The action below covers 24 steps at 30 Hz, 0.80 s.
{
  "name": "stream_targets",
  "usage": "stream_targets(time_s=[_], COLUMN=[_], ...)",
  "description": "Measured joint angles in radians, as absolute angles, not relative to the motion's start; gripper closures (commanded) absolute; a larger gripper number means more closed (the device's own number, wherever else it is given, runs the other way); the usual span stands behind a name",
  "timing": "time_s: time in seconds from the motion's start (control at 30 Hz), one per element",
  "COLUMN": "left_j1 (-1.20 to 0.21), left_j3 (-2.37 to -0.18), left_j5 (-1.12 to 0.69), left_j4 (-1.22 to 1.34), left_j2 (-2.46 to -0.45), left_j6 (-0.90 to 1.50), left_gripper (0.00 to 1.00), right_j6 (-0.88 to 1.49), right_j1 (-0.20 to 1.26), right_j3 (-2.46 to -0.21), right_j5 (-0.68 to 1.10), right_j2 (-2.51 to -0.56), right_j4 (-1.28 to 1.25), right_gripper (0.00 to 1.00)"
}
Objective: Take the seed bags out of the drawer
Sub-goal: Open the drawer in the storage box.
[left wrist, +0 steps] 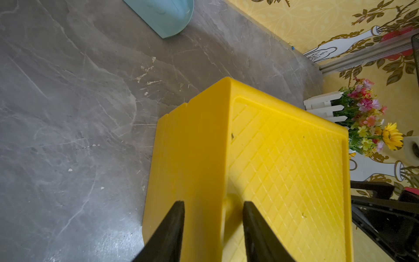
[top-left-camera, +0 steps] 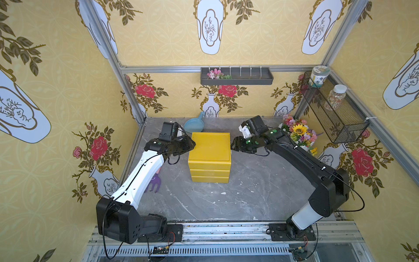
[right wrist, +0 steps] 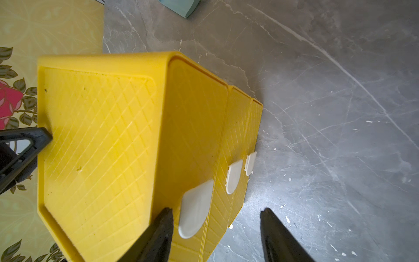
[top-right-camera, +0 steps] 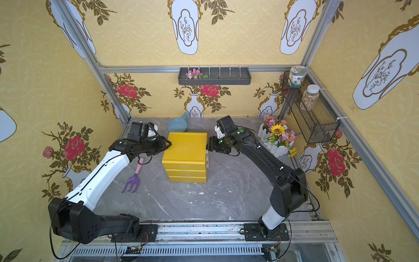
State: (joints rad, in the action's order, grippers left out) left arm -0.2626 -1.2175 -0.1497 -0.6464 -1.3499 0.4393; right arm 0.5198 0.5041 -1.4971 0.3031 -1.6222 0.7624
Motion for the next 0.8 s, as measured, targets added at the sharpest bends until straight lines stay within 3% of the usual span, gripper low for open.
stream_targets(time_s=[0.3, 0.43, 0.8], left_j1=[-0.263, -0.263, -0.263], left_j3=[-1.201, -1.195, -1.188], left_j5=[-0.162, -0.162, -0.162], left_j4=[-0.614, -0.603, -0.597], left_j2=[-1.35, -1.346, -1.343], left_j6=[0.453, 0.462, 0.48], left_gripper=[0.56, 0.56, 0.56], right_j6=[0.526, 0.531, 0.545], right_j1=[0.508, 0.509, 0.511], right_j3=[-1.509, -1.515, -1.527], right_j5=[0.3, 0.303, 0.296], right_j2=[-1.645, -1.65, -1.646], right_j4=[0.755, 0.753, 0.743], right_gripper=[0.56, 0.69, 0.9])
